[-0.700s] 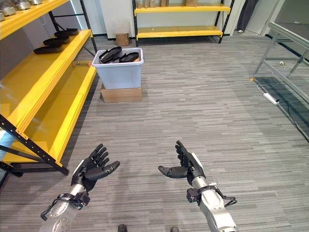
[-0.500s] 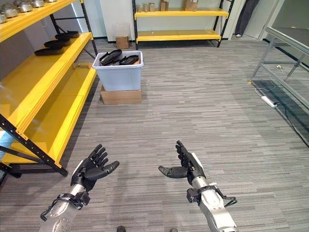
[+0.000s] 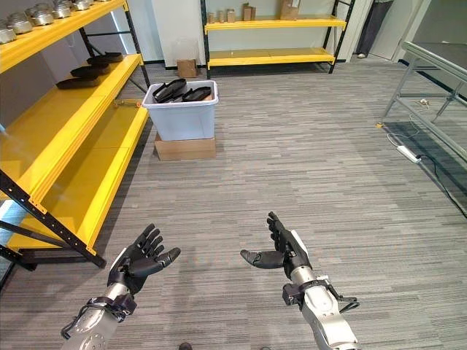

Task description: Move parts from the plastic box to the shelf.

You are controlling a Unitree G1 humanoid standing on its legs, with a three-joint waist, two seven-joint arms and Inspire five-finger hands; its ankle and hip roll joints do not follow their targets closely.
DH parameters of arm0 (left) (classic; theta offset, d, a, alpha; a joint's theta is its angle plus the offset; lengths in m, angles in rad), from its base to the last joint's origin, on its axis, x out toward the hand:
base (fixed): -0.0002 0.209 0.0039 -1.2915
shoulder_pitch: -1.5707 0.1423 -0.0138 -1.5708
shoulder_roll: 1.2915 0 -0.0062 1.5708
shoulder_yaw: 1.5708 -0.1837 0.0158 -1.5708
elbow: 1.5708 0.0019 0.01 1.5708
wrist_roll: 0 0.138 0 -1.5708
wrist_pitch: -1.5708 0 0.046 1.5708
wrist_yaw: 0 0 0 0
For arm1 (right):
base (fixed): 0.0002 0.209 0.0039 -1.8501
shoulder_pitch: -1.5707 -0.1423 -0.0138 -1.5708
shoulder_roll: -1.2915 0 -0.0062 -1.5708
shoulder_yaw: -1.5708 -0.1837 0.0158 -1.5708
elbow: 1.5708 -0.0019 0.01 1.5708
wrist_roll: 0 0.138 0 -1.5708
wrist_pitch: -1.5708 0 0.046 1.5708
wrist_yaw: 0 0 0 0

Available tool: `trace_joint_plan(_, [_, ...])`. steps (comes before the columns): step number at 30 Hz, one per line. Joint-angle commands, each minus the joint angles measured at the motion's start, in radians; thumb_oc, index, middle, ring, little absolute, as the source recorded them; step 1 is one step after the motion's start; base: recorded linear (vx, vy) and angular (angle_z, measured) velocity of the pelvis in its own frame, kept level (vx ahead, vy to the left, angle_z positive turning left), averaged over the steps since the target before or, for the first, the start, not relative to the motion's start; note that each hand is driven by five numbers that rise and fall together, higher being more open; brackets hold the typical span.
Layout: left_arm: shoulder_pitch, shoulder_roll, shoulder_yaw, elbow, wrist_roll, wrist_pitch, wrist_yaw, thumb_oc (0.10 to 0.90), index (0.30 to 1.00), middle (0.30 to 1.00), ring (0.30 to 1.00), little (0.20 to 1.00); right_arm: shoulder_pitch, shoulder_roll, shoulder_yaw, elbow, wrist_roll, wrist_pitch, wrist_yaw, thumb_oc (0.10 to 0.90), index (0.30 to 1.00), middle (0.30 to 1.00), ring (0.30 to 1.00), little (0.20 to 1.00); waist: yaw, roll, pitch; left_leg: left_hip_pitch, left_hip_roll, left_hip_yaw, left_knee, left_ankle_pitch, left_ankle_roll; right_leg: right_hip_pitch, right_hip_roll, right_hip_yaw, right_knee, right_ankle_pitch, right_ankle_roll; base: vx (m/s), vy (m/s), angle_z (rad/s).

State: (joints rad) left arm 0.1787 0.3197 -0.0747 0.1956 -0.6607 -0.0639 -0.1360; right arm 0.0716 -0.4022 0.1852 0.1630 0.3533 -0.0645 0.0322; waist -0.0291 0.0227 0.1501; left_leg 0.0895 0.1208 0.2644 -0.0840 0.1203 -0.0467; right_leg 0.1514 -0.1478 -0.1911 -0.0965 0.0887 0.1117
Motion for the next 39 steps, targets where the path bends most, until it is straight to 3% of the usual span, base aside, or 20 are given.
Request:
trace_joint_plan(1, [-0.104,0.005,0.043,-0.056,-0.006,-0.070,-0.040,0.900,1.000,1.000,1.000,1.000,-0.102,-0.008,-0.022,-0.076,0.000,-0.090,0.004,0.900,1.000,1.000,1.000,1.000,-0.006,-0.011,-0.024,0.075,0.015,-0.046,-0.003,-0.154,-0.018,0.019,-0.011,-0.057,0.016,-0.103,-0.014,0.00,0.000,0.00])
trace_joint_plan(13, [-0.096,0.010,0.045,-0.057,-0.006,-0.074,-0.033,0.900,1.000,1.000,1.000,1.000,-0.100,-0.008,-0.021,-0.069,-0.015,-0.081,0.001,0.900,1.000,1.000,1.000,1.000,-0.005,-0.007,-0.022,0.079,0.015,-0.049,-0.002,-0.154,-0.019,0.022,-0.010,-0.060,0.024,-0.109,-0.017,0.00,0.000,0.00])
trace_joint_plan(24, [-0.091,0.013,0.045,-0.058,-0.006,-0.081,-0.028,0.900,1.000,1.000,1.000,1.000,-0.100,-0.008,-0.042,-0.089,-0.036,-0.090,-0.086,0.900,1.000,1.000,1.000,1.000,-0.005,-0.009,-0.017,0.081,0.011,-0.050,0.000,-0.157,-0.013,0.021,-0.015,-0.060,0.035,-0.112,-0.013,0.00,0.015,0.00])
trace_joint_plan(29, [-0.088,0.014,0.051,-0.052,-0.007,-0.088,-0.033,0.900,1.000,1.000,1.000,1.000,-0.105,-0.016,-0.049,-0.118,-0.061,-0.116,-0.060,0.900,1.000,1.000,1.000,1.000,-0.004,-0.008,-0.014,0.080,0.000,-0.049,0.008,-0.165,-0.007,0.018,-0.020,-0.058,0.047,-0.117,-0.011,0.01,0.089,0.00])
trace_joint_plan(34, [-0.102,0.010,0.048,-0.042,-0.051,-0.042,-0.051,0.900,1.000,1.000,1.000,1.000,-0.115,-0.018,-0.050,-0.119,-0.101,-0.199,-0.111,0.900,1.000,1.000,1.000,1.000,0.000,-0.010,-0.017,0.073,-0.010,-0.055,0.018,-0.172,0.006,0.011,-0.033,-0.059,0.086,-0.132,-0.005,0.02,0.099,0.03])
trace_joint_plan(39, [-0.106,0.021,0.019,-0.042,-0.025,-0.020,-0.100,0.900,1.000,1.000,1.000,1.000,-0.106,-0.015,-0.090,-0.135,-0.158,-0.266,-0.179,0.900,1.000,1.000,1.000,1.000,0.000,-0.012,0.008,0.028,-0.037,-0.083,0.082,-0.199,0.051,-0.044,-0.051,-0.043,0.250,-0.186,-0.004,0.01,0.198,0.12])
